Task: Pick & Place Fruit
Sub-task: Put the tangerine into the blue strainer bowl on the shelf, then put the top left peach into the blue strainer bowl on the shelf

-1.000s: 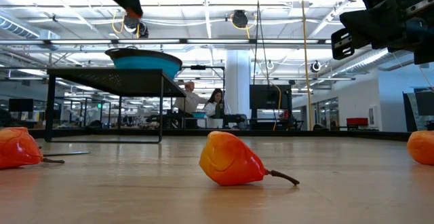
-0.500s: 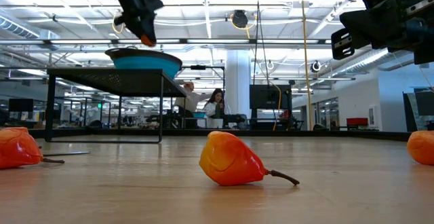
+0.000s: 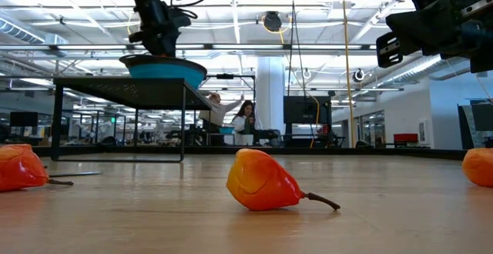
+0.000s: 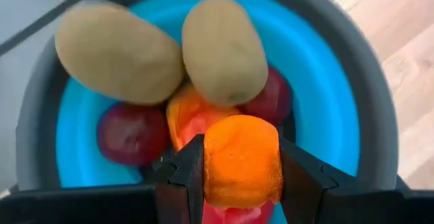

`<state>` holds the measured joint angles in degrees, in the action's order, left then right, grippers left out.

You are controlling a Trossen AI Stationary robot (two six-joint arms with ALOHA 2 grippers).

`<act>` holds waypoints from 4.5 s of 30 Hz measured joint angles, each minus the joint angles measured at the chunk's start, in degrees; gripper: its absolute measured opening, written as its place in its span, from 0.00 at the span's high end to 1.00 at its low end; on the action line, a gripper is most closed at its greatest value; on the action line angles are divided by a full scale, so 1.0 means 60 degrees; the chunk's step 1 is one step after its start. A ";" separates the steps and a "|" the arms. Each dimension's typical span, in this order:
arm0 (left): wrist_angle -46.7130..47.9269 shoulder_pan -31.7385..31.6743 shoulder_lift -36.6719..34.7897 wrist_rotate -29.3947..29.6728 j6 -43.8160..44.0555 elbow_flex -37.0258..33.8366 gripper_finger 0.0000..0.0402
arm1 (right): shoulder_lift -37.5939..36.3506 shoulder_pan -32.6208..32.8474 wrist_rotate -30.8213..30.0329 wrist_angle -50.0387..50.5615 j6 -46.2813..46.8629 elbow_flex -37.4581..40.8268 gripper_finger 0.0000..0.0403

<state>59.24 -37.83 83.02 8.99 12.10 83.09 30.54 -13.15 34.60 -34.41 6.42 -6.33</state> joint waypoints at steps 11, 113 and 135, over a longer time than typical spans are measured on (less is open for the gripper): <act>0.0173 -0.0003 0.0001 -0.0007 0.0044 0.0000 0.66 | 0.0000 0.0000 0.0001 0.0000 0.0000 -0.0004 1.00; -0.1170 1.2211 0.0343 0.1121 0.4177 -0.6452 0.38 | 0.0002 0.0001 -0.0002 -0.0007 0.0321 -0.0004 1.00; -0.2469 1.1523 0.0340 0.0651 0.3453 -0.6961 0.38 | 0.0002 0.0000 -0.0049 -0.0004 -0.0036 -0.0004 1.00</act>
<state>44.42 31.31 85.06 12.89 32.81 41.32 30.55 -13.15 34.30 -34.44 6.20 -6.35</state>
